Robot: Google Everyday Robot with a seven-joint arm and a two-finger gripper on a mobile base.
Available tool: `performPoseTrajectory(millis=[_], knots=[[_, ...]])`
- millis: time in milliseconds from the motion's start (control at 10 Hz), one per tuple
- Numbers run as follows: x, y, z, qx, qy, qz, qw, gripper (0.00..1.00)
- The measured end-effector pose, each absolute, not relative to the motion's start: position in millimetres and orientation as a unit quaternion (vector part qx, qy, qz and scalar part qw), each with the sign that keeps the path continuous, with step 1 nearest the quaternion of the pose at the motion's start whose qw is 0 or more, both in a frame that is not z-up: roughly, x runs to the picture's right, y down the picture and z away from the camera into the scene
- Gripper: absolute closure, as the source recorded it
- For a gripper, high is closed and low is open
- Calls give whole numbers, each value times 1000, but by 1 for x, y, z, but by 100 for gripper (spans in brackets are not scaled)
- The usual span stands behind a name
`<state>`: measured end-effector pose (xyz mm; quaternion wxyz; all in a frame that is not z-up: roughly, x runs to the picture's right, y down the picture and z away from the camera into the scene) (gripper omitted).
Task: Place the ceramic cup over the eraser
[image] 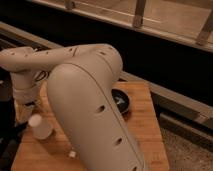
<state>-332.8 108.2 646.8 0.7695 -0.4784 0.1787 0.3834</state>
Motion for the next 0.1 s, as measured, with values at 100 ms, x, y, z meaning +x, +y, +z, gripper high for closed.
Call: performPoseTrajectory(millis=[100], knots=[[-332,95,638,-466,175,387,776,26]])
